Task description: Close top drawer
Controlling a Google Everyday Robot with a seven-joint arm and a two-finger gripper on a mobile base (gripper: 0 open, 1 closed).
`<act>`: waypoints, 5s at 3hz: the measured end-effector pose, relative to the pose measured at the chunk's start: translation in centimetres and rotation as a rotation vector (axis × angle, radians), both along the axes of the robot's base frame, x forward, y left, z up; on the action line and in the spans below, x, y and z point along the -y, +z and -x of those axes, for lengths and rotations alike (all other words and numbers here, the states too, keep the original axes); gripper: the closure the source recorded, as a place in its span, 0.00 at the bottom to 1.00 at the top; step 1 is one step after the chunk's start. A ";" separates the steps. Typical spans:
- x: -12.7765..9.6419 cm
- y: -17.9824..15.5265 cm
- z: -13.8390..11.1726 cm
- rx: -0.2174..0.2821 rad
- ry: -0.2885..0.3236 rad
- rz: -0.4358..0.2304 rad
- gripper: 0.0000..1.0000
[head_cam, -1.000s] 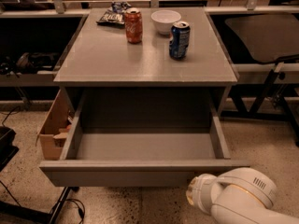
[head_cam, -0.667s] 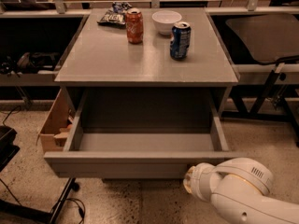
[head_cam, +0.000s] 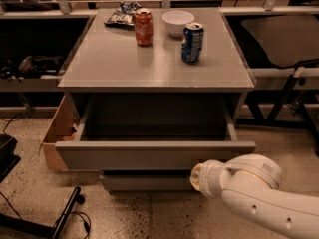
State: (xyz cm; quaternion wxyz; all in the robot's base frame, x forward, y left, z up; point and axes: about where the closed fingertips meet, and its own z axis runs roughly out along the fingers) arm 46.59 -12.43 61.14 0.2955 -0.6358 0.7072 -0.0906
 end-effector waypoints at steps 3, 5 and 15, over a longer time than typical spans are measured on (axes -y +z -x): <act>-2.7 1.3 -9.8 0.133 0.122 -0.020 1.00; -3.5 2.0 -12.9 0.181 0.158 -0.018 1.00; -4.8 12.8 -7.2 0.014 0.257 -0.069 1.00</act>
Offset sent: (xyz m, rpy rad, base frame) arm 0.2028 0.0323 0.0308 0.0387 -0.2412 0.2337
